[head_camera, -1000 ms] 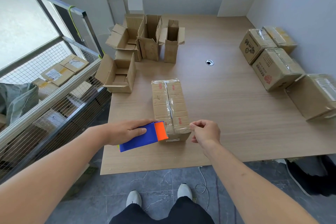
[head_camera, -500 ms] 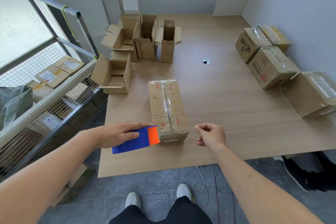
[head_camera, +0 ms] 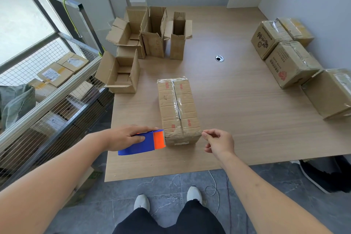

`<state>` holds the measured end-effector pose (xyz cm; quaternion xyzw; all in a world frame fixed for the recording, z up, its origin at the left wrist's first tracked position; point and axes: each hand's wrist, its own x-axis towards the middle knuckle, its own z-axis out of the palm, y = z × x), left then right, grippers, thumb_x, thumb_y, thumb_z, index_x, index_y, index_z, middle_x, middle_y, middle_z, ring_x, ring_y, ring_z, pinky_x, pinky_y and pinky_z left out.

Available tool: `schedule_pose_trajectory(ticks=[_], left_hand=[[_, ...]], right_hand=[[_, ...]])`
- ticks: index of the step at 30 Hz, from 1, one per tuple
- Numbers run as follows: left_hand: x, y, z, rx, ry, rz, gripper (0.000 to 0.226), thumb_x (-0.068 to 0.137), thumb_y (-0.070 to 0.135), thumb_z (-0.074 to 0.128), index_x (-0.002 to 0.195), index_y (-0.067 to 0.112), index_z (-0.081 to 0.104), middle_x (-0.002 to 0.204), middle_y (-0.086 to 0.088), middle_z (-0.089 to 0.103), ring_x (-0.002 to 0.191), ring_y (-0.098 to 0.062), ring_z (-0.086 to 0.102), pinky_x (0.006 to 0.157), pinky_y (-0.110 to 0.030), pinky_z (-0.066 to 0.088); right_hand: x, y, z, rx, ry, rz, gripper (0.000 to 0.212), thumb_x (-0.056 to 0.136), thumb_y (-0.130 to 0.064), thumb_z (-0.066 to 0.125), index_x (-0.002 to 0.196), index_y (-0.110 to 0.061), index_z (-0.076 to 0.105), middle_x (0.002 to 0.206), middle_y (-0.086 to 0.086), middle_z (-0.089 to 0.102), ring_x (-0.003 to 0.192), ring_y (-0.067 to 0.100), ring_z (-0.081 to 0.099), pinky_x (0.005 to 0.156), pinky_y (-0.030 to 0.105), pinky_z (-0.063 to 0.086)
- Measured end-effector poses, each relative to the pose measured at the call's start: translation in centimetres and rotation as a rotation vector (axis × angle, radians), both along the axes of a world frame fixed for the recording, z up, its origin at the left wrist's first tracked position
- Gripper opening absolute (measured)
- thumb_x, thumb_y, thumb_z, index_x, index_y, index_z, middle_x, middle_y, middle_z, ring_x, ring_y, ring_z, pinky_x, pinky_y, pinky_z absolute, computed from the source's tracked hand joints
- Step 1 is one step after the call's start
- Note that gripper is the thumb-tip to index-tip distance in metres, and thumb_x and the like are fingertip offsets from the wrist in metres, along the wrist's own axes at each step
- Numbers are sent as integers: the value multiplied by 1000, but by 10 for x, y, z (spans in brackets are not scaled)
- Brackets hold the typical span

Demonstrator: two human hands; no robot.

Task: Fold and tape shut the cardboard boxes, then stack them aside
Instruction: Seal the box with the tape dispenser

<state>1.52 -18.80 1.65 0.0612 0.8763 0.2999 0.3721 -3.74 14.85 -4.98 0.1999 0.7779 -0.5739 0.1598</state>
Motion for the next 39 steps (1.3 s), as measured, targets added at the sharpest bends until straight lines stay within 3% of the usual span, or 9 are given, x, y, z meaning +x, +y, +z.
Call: schedule_pose_trajectory(ticks=[5, 8, 10, 13, 15, 17, 25, 30, 39], left_hand=[[-4, 4, -7, -31, -1, 7, 50, 110, 35, 37, 146, 68, 26, 140, 13, 47, 123, -10, 45, 103, -35, 35], [-8, 5, -6, -38, -1, 11, 50, 110, 34, 38, 145, 69, 27, 136, 14, 47, 119, -8, 46, 101, -34, 35], [-12, 3, -7, -44, 0, 8, 51, 110, 35, 37, 144, 71, 25, 136, 14, 47, 119, -9, 46, 103, -35, 36], [-15, 4, -6, -56, -6, -9, 51, 110, 36, 37, 144, 71, 25, 134, 14, 48, 117, -9, 47, 100, -34, 37], [-16, 3, -6, -60, -5, -11, 51, 110, 35, 37, 144, 72, 25, 131, 13, 50, 116, -9, 48, 102, -35, 38], [-17, 2, -8, -64, -3, -13, 52, 110, 35, 37, 143, 72, 25, 129, 12, 51, 115, -9, 49, 103, -36, 38], [-15, -3, -20, 16, -56, 68, 52, 110, 30, 42, 142, 71, 32, 129, 28, 50, 119, 8, 44, 104, -29, 36], [1, -16, -24, 103, -69, 97, 53, 110, 28, 45, 146, 66, 33, 147, 27, 46, 138, -2, 40, 119, -43, 30], [18, -24, -18, 246, -63, 106, 52, 109, 27, 47, 148, 60, 36, 149, 28, 45, 140, -1, 39, 120, -43, 30]], right_hand=[[-2, 5, -4, -54, 2, 137, 8, 95, -15, 73, 102, -20, 75, 104, 9, 73, 70, 20, 67, 63, 36, 62], [-6, 10, -9, -50, -55, 326, 45, 102, -29, 62, 140, -49, 47, 121, -11, 63, 94, 24, 70, 74, 36, 62], [-8, 12, -16, -3, 47, 455, 51, 106, -30, 54, 145, -58, 37, 135, -16, 58, 113, 18, 64, 93, 39, 56], [-11, 12, -27, 345, 417, 701, 59, 103, -52, 45, 158, -49, 23, 168, -13, 23, 152, 9, 27, 124, 38, 26], [-14, -1, -27, 607, 583, 872, 79, 99, -68, 40, 163, -41, 3, 171, -11, -7, 158, 13, 1, 124, 36, 12], [-18, -21, -27, 777, 763, 980, 86, 97, -72, 40, 163, -37, -2, 171, -2, -17, 158, 19, -8, 127, 41, 7], [-30, -43, -67, 899, 1292, 884, 62, 103, -62, 46, 156, -30, 42, 162, 11, 38, 148, 31, 39, 117, 53, 37], [-28, -48, -64, 832, 1239, 830, 60, 99, -63, 49, 152, -35, 47, 161, 5, 41, 147, 27, 41, 118, 52, 35], [-29, -45, -57, 860, 1124, 918, 61, 99, -66, 45, 153, -39, 44, 163, 1, 37, 149, 24, 38, 121, 50, 30]])
